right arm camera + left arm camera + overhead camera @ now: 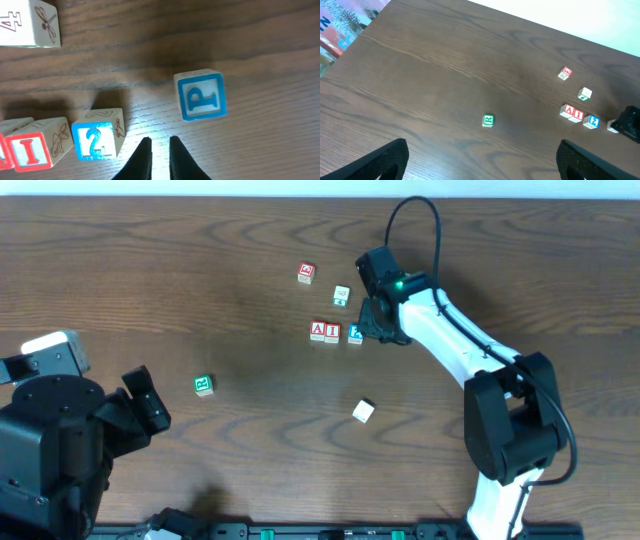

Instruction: Spell out Ai2

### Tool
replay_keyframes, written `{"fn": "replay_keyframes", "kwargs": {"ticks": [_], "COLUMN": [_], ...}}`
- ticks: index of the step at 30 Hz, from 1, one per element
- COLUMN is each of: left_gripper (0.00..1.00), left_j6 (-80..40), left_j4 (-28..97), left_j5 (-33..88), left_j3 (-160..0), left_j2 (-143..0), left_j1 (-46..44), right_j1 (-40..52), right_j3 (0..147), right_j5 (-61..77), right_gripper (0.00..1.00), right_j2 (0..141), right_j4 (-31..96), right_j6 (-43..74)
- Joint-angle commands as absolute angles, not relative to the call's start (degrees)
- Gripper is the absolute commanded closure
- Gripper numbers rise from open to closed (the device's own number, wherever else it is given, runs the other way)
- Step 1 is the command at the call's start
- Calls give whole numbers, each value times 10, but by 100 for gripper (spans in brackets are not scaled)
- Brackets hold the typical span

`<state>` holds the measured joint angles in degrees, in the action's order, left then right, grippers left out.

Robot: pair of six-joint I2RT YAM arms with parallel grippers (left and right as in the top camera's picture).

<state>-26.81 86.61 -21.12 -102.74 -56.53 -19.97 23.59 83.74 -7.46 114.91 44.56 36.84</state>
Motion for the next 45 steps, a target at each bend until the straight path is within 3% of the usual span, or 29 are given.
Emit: {"fn": "replay_keyframes", "kwargs": {"ticks": [1, 45], "left_gripper": [5, 5], "left_j6": [-268, -268], "left_j4": [868, 867], "left_j5": [-211, -212], "left_j3": [-1033, -1033], "left_j2": [-567, -567], "left_j1": [-199, -199], "right_j1": [249, 260], "right_j3": [816, 790], "right_j5": [-72, -76], "right_gripper": [85, 74], "right_j2": [1157, 1174], "right_j4": [426, 321], "right_j6": [376, 361]}}
